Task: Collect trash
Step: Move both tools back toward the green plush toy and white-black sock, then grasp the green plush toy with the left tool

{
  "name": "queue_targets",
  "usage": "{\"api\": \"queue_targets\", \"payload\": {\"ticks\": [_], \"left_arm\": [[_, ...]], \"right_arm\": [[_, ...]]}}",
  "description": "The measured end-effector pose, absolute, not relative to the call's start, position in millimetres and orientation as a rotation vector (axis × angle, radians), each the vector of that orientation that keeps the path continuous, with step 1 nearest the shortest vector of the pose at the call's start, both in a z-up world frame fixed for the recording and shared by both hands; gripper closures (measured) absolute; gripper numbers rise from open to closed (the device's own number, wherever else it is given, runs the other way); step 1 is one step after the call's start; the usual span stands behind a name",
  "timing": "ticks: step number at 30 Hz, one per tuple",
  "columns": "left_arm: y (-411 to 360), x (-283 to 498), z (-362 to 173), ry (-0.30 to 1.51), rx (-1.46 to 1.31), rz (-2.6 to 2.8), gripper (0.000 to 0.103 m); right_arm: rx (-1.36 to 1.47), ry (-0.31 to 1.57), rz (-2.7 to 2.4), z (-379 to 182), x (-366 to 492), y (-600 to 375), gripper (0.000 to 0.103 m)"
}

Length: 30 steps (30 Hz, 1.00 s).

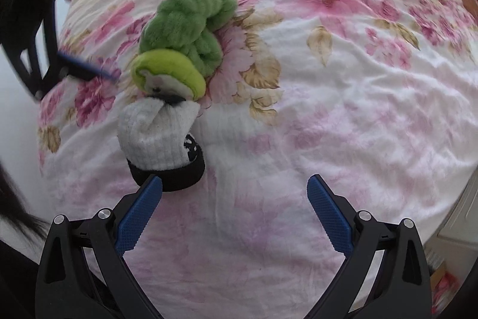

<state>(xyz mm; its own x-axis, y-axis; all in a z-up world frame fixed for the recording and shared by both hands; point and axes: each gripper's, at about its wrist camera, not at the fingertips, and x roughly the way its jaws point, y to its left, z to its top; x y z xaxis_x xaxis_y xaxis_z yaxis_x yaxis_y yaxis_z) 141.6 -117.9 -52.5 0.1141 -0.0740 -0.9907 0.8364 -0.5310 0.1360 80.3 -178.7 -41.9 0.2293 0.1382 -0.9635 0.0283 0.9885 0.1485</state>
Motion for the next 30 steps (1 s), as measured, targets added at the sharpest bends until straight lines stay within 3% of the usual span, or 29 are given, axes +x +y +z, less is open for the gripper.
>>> {"api": "queue_targets", "payload": {"ticks": [4, 25, 30], "left_arm": [[-112.4, 137.8, -64.5, 0.769, 1.731, -1.574, 0.006], [-145.2, 125.4, -91.5, 0.321, 1.827, -1.815, 0.006], [-163.3, 123.3, -87.3, 0.369, 1.849, -1.842, 0.006]], "right_arm": [[0.187, 1.316, -0.004, -33.3, 78.5, -174.8, 0.01], [0.324, 1.253, -0.355, -32.4, 47.0, -143.1, 0.01], [0.381, 1.244, -0.372, -37.0, 38.7, -141.2, 0.01]]}}
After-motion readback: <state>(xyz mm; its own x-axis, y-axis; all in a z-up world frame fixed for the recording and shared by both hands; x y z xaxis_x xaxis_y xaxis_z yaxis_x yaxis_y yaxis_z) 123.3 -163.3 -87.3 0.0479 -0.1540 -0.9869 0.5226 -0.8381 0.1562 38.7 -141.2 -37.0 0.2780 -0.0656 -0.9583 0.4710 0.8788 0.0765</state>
